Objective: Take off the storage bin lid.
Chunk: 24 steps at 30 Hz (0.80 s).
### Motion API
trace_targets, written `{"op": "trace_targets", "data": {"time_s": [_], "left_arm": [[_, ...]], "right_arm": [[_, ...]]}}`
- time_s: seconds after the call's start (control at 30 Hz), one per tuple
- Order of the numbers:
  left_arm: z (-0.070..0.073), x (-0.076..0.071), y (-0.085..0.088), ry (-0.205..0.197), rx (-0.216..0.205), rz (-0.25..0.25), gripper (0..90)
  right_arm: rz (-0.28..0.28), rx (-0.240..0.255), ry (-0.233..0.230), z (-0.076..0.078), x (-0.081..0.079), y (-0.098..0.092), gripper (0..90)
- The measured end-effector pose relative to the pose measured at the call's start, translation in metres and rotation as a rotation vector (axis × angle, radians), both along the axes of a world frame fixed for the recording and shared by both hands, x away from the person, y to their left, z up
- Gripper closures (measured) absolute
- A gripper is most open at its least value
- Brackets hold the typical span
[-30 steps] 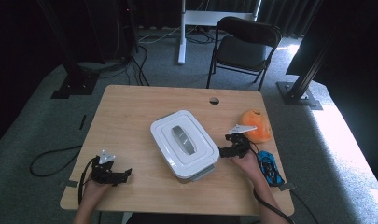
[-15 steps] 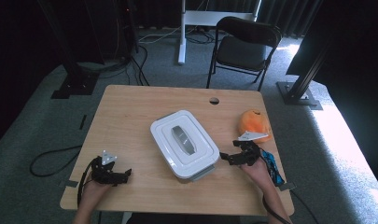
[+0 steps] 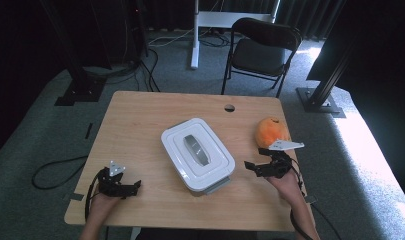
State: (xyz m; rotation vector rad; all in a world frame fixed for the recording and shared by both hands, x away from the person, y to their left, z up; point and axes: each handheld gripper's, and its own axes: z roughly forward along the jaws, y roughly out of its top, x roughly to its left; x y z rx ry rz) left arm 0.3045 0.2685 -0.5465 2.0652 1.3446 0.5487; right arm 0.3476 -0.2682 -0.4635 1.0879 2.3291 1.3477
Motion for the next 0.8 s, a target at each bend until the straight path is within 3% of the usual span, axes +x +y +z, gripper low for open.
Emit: {"op": "trace_targets", "data": {"time_s": [0.33,0.6,0.8], "left_arm": [[0.0,0.0,0.0,-0.001,0.0,0.0,0.4],[0.0,0.0,0.0,-0.002,-0.002,0.001,0.5],[0.0,0.0,0.0,-0.001,0.0,0.0,0.5]], "right_arm": [[-0.003,0.033,-0.033,0.025,0.001,0.004,10.7],[0.006,0.07,-0.086,0.049,-0.006,0.013,10.7],[0.022,0.056,-0.114,0.062,-0.009,0.023,10.6]]}}
